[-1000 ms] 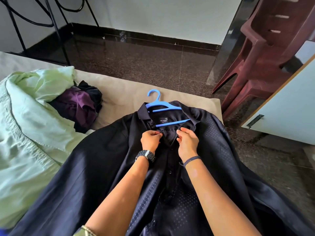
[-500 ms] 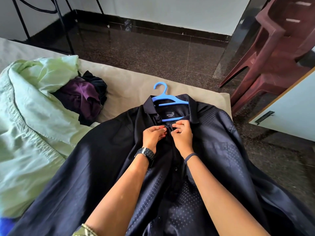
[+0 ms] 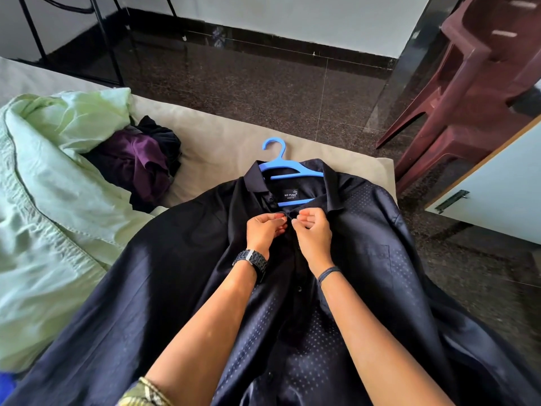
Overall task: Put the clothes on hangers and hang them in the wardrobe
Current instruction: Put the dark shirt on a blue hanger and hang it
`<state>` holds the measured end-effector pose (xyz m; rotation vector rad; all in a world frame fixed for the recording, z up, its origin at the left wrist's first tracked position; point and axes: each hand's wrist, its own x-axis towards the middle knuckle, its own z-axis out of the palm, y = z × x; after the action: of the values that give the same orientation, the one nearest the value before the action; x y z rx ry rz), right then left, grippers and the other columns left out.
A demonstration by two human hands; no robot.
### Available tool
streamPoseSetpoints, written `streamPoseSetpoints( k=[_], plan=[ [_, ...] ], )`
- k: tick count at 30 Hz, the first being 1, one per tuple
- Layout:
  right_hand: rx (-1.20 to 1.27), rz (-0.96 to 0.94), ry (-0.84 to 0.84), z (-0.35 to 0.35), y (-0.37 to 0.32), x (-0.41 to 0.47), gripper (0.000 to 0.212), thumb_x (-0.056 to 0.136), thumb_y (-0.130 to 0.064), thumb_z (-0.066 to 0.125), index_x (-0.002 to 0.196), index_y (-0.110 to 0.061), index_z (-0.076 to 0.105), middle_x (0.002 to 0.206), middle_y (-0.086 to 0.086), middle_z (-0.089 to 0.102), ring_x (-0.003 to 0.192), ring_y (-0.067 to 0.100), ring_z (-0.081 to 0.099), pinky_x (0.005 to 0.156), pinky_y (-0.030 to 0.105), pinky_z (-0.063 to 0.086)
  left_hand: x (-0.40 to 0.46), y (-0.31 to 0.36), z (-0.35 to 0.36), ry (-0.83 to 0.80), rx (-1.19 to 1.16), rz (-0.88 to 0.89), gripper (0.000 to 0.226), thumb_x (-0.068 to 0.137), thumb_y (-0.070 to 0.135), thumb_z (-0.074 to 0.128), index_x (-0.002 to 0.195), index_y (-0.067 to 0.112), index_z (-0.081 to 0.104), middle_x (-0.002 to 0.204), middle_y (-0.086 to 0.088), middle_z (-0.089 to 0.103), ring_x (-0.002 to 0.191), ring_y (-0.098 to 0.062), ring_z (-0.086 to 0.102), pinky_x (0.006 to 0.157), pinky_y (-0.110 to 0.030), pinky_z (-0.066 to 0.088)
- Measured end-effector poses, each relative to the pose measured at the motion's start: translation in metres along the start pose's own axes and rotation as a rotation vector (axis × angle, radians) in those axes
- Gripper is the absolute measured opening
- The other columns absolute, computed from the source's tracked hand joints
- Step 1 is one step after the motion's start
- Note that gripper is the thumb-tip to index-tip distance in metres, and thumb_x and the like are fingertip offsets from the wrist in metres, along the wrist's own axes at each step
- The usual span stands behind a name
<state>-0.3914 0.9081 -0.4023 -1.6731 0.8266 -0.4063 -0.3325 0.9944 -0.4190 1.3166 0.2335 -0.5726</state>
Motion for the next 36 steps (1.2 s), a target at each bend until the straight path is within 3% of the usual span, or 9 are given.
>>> streamPoseSetpoints(
  k=[4, 8, 10, 12, 14, 17, 27, 31, 36],
  plan=[
    [0.653, 0.347, 0.156, 0.008, 0.001, -0.016, 0.046, 0.091, 0.0, 0.06, 0.132, 0.003, 0.039, 0.094, 0.012, 0.06, 0.089, 0.022, 0.062, 0.073, 0.025, 0.054, 0.0, -0.002, 0.0, 0.013, 0.005, 0.013, 0.01, 0.084, -0.003, 0.064, 0.082, 0.006, 0.069, 0.077, -0.007, 0.067, 0.065, -0.012, 0.062, 0.062, -0.016, 0.053],
    [0.695, 0.391, 0.252, 0.004, -0.005, 0.004, 0.038, 0.091, -0.01, 0.063, 0.123, -0.007, 0.045, 0.091, 0.008, 0.058, 0.068, 0.014, 0.059, 0.055, 0.021, 0.049, -0.001, -0.002, 0.0, 0.019, 0.013, 0.016, 0.011, 0.084, -0.003, 0.065, 0.08, 0.006, 0.069, 0.076, -0.007, 0.067, 0.065, -0.012, 0.061, 0.061, -0.016, 0.053],
    [0.594, 0.396, 0.241, 0.001, -0.011, 0.016, 0.007, 0.09, -0.011, 0.063, 0.09, -0.005, 0.058, 0.072, 0.004, 0.052, 0.056, 0.011, 0.048, 0.043, 0.018, 0.041, -0.001, -0.001, 0.001, 0.022, 0.006, 0.01, 0.012, 0.084, -0.004, 0.064, 0.08, 0.006, 0.068, 0.075, -0.008, 0.066, 0.064, -0.012, 0.061, 0.06, -0.015, 0.052],
    [0.404, 0.26, 0.23, -0.002, -0.013, 0.027, 0.014, 0.09, -0.011, 0.062, 0.077, -0.011, 0.058, 0.066, 0.002, 0.051, 0.058, 0.012, 0.048, 0.043, 0.019, 0.042, -0.002, 0.0, 0.001, 0.022, -0.01, -0.001, 0.012, 0.084, -0.004, 0.064, 0.079, 0.006, 0.068, 0.073, -0.007, 0.065, 0.063, -0.011, 0.061, 0.058, -0.014, 0.052],
    [0.155, 0.037, 0.136, -0.004, -0.017, 0.031, 0.008, 0.089, -0.021, 0.062, 0.092, -0.014, 0.061, 0.073, 0.0, 0.059, 0.069, 0.018, 0.058, 0.057, 0.027, 0.051, -0.002, 0.001, 0.001, 0.018, -0.036, -0.016, 0.013, 0.084, -0.004, 0.064, 0.079, 0.007, 0.067, 0.072, -0.006, 0.065, 0.061, -0.01, 0.061, 0.057, -0.014, 0.052],
    [-0.196, -0.041, -0.106, -0.004, -0.019, 0.029, 0.037, 0.087, -0.035, 0.065, 0.119, -0.02, 0.054, 0.075, -0.003, 0.059, 0.078, 0.017, 0.061, 0.074, 0.028, 0.047, -0.001, 0.003, -0.001, 0.007, -0.06, -0.029, 0.012, 0.084, -0.005, 0.064, 0.08, 0.006, 0.067, 0.072, -0.005, 0.065, 0.06, -0.008, 0.062, 0.059, -0.015, 0.053],
    [-0.688, -0.09, -0.109, 0.009, -0.024, 0.03, 0.018, 0.084, -0.023, 0.067, 0.095, -0.009, 0.065, 0.103, 0.011, 0.064, 0.099, 0.029, 0.059, 0.076, 0.033, 0.047, -0.001, 0.002, 0.001, 0.047, -0.057, -0.029, 0.011, 0.084, -0.006, 0.063, 0.08, 0.003, 0.067, 0.072, -0.008, 0.065, 0.056, -0.007, 0.061, 0.055, -0.015, 0.052],
    [-0.589, -0.075, -0.108, 0.0, -0.021, 0.033, 0.032, 0.077, -0.009, 0.063, 0.05, -0.009, 0.045, 0.053, 0.009, 0.045, 0.055, 0.02, 0.044, 0.054, 0.029, 0.035, -0.002, 0.001, 0.005, 0.083, -0.054, -0.007, 0.014, 0.085, -0.005, 0.062, 0.077, 0.007, 0.066, 0.07, -0.007, 0.063, 0.058, -0.009, 0.058, 0.053, -0.013, 0.05],
    [0.079, 0.193, -0.222, -0.018, -0.016, 0.036, 0.016, 0.088, -0.001, 0.059, 0.075, -0.007, 0.066, 0.064, 0.005, 0.056, 0.058, 0.013, 0.051, 0.049, 0.02, 0.043, -0.002, 0.0, 0.004, 0.054, -0.075, -0.002, 0.015, 0.086, -0.005, 0.062, 0.079, 0.008, 0.066, 0.073, -0.006, 0.064, 0.061, -0.01, 0.059, 0.056, -0.013, 0.051]
  ],
)
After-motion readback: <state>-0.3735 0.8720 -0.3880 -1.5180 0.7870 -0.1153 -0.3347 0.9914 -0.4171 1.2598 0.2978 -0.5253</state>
